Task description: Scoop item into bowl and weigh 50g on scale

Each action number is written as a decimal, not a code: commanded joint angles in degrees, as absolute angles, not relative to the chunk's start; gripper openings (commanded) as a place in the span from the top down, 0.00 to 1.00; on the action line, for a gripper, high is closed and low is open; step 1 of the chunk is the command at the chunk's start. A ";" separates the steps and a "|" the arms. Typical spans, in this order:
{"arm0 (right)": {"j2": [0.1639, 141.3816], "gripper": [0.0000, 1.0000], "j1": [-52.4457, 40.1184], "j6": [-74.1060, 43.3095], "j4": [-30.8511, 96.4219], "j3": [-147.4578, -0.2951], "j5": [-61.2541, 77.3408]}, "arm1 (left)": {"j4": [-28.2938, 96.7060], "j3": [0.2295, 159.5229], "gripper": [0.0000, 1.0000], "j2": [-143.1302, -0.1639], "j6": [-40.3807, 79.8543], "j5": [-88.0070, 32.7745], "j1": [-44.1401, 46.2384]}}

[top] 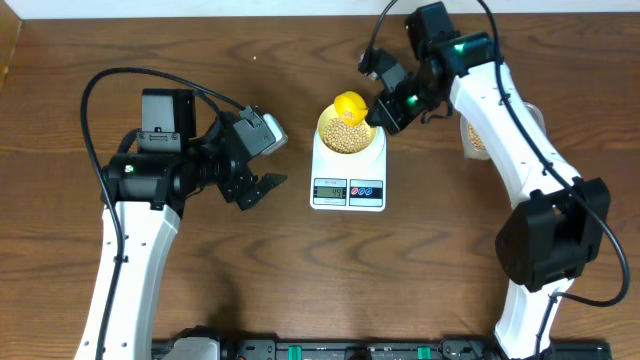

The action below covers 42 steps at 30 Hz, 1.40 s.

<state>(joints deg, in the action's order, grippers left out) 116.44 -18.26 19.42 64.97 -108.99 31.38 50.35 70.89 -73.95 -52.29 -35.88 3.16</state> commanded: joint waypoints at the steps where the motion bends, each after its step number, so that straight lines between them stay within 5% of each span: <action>1: 114.59 0.99 -15.73 17.67 64.84 -109.47 38.72 | 50.46 70.48 0.08 -74.39 -51.72 -36.62 2.92; 14: 114.59 0.99 -12.49 17.63 64.66 -109.47 41.32 | 50.46 70.48 0.08 -74.39 -51.72 -36.62 2.92; 42: 114.59 0.99 -23.46 17.87 63.53 -109.47 15.33 | 50.46 70.48 0.08 -74.39 -51.72 -36.62 2.92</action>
<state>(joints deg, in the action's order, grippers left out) 116.44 -23.38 18.22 63.72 -108.99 16.64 50.33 70.89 -73.95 -52.29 -35.88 3.14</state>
